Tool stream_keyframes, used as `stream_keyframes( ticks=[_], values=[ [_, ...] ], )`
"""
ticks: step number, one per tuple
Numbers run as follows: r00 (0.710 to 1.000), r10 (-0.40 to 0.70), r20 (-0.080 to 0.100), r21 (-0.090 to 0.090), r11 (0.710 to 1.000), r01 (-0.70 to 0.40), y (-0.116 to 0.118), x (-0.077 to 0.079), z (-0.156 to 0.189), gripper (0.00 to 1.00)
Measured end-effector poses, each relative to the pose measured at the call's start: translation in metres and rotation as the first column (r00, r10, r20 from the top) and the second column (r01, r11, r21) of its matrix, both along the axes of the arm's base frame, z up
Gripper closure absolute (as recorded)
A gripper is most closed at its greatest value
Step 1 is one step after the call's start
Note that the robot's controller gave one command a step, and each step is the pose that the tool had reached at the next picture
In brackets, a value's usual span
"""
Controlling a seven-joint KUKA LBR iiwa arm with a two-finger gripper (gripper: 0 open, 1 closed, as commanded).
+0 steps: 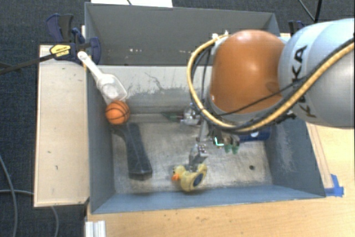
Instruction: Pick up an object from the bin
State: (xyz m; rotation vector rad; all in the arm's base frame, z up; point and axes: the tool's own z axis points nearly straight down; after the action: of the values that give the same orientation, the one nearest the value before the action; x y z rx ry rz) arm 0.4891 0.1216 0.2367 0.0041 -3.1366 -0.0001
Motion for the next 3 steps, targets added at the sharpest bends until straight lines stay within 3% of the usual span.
stream_keyframes(
  ticks=[1, 2, 3],
  values=[
    [1.000, -0.004, 0.007, 0.001, 1.000, 0.004, -0.001, 0.002, 0.003, 0.00],
    [0.998, 0.068, 0.014, 0.002, 0.998, -0.068, -0.010, -0.001, -0.022, 0.00],
    [0.972, 0.234, 0.014, 0.000, 0.972, -0.234, -0.010, 0.016, -0.088, 0.00]
  ],
)
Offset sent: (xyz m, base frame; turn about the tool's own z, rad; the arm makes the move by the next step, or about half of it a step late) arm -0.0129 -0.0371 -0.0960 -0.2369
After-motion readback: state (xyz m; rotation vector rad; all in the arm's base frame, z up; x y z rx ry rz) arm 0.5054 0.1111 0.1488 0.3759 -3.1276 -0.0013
